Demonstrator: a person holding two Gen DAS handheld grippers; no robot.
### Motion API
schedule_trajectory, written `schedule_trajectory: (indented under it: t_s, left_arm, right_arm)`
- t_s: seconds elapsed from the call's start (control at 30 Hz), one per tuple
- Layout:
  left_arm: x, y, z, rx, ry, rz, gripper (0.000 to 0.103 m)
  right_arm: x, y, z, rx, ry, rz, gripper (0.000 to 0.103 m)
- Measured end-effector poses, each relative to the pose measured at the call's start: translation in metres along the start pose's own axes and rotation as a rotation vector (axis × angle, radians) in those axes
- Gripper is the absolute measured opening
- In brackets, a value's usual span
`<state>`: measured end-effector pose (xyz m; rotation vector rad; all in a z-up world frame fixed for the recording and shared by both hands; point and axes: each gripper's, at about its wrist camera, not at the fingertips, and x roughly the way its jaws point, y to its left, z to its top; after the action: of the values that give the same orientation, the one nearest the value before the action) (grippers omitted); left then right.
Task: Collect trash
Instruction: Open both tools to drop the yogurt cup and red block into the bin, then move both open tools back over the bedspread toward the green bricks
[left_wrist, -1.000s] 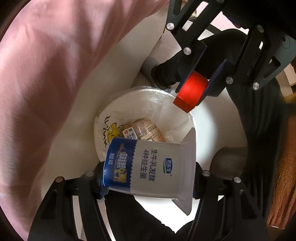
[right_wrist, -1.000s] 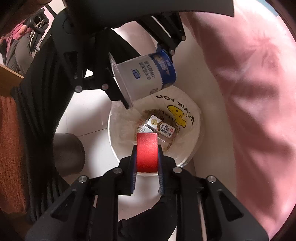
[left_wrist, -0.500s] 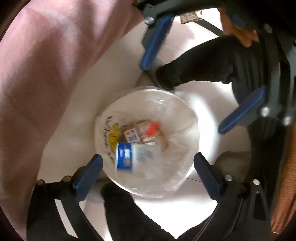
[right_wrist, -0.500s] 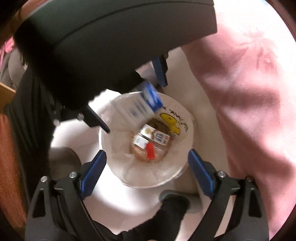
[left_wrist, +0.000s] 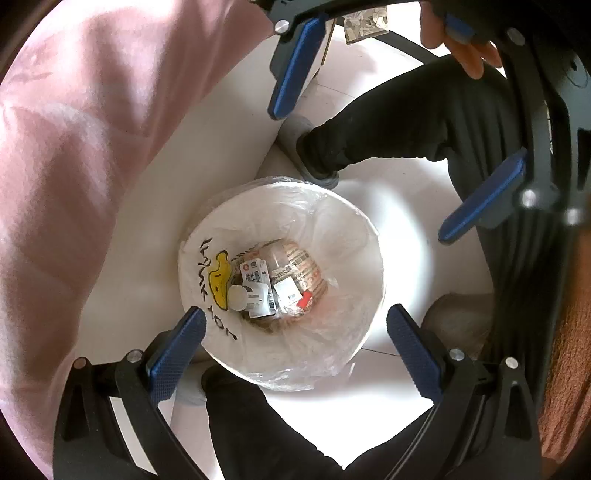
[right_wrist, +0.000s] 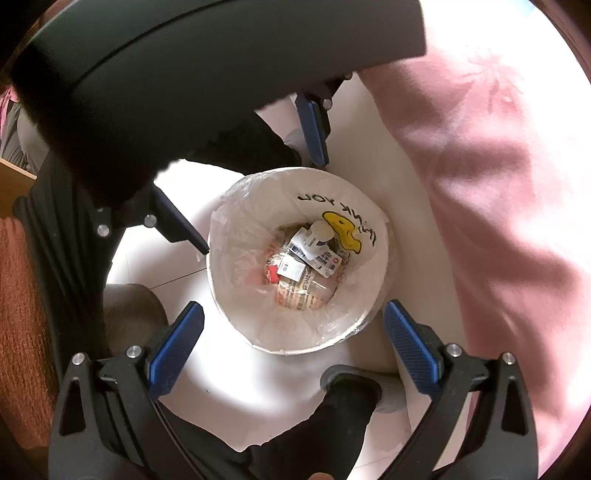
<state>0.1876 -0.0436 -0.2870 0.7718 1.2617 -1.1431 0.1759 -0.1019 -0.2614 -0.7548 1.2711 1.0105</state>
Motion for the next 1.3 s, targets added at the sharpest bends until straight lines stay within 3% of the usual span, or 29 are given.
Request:
schedule_trajectory:
  t_s: [0.67, 1.3]
  left_arm:
    - [-0.033, -0.017, 0.003, 0.025, -0.025, 0.079, 0.099]
    - [-0.118, -0.014, 0.033, -0.011, -0.157, 0.24, 0.1]
  right_arm:
    - [-0.025, 0.009, -0.016, 0.034, -0.008, -0.074, 0.096]
    - [-0.128, -0.009, -0.052, 0.034, -0.058, -0.303, 0.095]
